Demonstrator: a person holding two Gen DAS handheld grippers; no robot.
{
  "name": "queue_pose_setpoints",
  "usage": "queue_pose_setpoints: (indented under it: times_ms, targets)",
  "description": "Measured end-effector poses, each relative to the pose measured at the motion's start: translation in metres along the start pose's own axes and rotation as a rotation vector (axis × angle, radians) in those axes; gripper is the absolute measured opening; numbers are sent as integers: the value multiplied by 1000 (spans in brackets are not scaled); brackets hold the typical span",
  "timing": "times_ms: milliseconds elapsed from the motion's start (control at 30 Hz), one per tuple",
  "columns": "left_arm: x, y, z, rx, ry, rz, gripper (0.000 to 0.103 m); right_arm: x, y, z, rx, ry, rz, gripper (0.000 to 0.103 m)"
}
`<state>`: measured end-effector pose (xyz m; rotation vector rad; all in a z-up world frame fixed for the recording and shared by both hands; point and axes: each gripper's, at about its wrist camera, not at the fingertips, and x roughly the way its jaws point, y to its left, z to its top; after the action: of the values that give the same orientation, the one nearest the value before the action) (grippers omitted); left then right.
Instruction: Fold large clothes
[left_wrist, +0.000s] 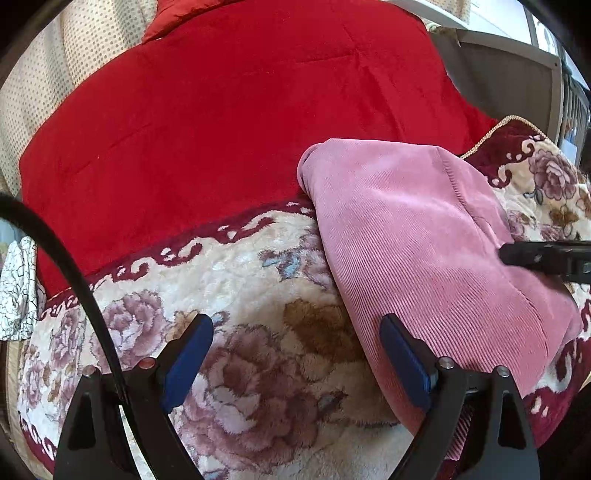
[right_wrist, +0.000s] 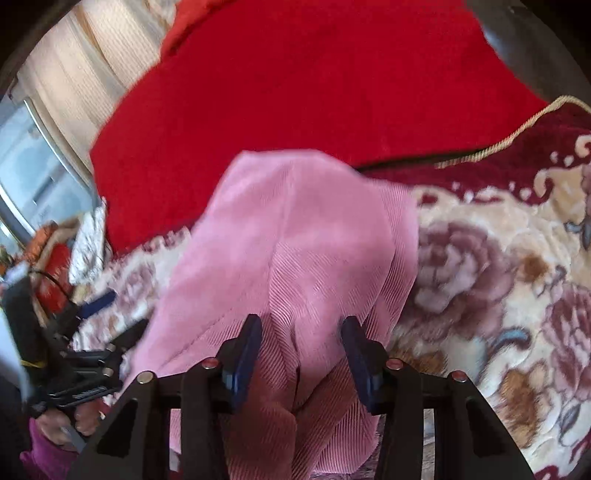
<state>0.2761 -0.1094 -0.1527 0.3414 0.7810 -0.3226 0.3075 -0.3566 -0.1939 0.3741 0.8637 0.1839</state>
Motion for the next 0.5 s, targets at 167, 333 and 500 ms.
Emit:
queue_pose_setpoints:
  times_ms: [167,333,500]
  targets:
    - [1,-1,0,-1,1,5,92,14,-8,1,51,19,18,51]
    - [-1,0,0,-8,1,9,92,2,-6,0,26,-6,21,51]
    - [-6,4,1,-27,-5,2,91,-33,-6,-8,-2,-63,40,51]
